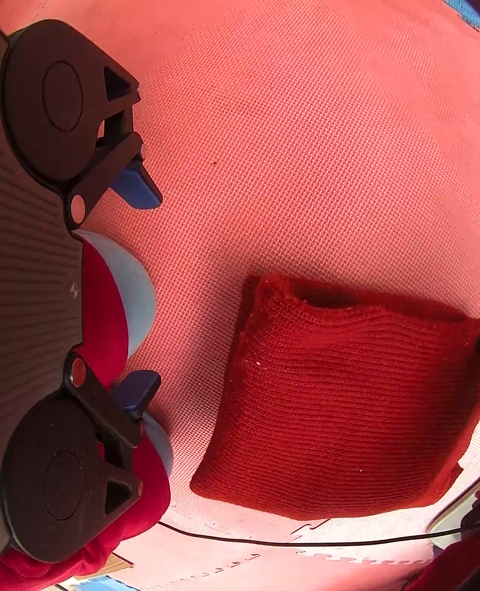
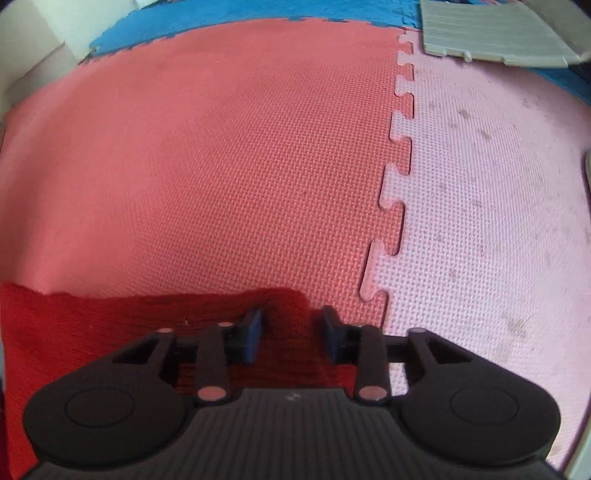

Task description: Fold clothes

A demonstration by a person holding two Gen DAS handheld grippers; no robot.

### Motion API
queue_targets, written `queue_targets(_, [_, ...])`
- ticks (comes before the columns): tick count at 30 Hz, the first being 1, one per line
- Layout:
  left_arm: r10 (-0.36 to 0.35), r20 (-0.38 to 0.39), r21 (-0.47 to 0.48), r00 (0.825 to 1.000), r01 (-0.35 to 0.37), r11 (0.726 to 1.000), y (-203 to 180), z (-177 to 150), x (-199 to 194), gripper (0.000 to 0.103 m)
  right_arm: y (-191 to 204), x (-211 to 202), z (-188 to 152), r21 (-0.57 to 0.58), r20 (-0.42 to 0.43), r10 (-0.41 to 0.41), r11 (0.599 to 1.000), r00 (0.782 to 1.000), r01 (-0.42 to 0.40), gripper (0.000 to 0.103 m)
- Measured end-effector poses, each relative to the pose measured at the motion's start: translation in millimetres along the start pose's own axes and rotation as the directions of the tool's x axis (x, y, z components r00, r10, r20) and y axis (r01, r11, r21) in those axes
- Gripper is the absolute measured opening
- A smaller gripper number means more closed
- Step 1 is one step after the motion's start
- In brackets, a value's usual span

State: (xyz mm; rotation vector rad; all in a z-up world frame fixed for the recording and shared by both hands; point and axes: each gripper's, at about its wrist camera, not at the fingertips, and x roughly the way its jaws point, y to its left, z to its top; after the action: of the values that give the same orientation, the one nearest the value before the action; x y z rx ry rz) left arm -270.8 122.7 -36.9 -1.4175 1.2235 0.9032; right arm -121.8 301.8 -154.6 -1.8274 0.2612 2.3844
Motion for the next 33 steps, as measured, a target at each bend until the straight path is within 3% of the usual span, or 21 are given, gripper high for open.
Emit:
queue_targets(2, [-0.007,-0.002,-0.007,1.000,0.007,1.000,5,-2,1,0.095,-5,4,7,-0.024,-0.039,0.022,0.999,0.999,-0.023,0.063])
queue_targets(6, [-0.019,0.003,-0.021,1.000,0.020,1.000,13,-3,7,0.095,-28,26,15,0.103,-0.120,0.146,0.986,0.982,-0.134,0.072])
queue_targets(10, [-0.019,0.004,-0.034,1.000,0.019,0.999,23,-5,11,0.095,-44,41,8,0.195,-0.107,0.241,0.956,0.965,-0.217,0.078])
queue_targets(13, [-0.010,-0.003,-0.046,1.000,0.009,0.999,29,-6,18,0.095,-46,32,1,0.230,-0.064,0.291,0.935,0.955,-0.270,0.044])
queue_targets(15, [-0.004,-0.007,-0.052,1.000,0.003,0.999,31,-7,18,0.095,-44,26,-2,0.245,-0.054,0.294,0.930,0.954,-0.273,0.035])
queue_targets(19, [-0.011,0.013,-0.034,1.000,0.012,0.999,27,-5,11,0.095,-35,6,-9,0.252,-0.003,0.252,0.937,0.968,-0.243,0.025])
queue_targets(22, [-0.015,0.014,-0.030,1.000,0.015,0.999,25,-4,8,0.095,-20,-29,-21,0.244,0.087,0.200,0.946,0.976,-0.215,0.023])
queue_targets(25, [-0.007,0.001,-0.027,1.000,0.007,1.000,24,-4,9,0.095,-19,-64,-40,0.311,0.162,0.173,0.926,0.972,-0.217,0.023])
queue_targets(29, [-0.006,0.002,-0.009,1.000,0.006,1.000,20,-2,11,0.095,-32,-85,-67,0.436,0.161,0.072,0.890,0.984,-0.136,0.022])
queue_targets(33, [-0.008,-0.005,0.015,1.000,0.009,1.000,12,-1,13,0.095,-57,-52,-79,0.571,0.088,0.012,0.819,0.996,-0.060,0.022])
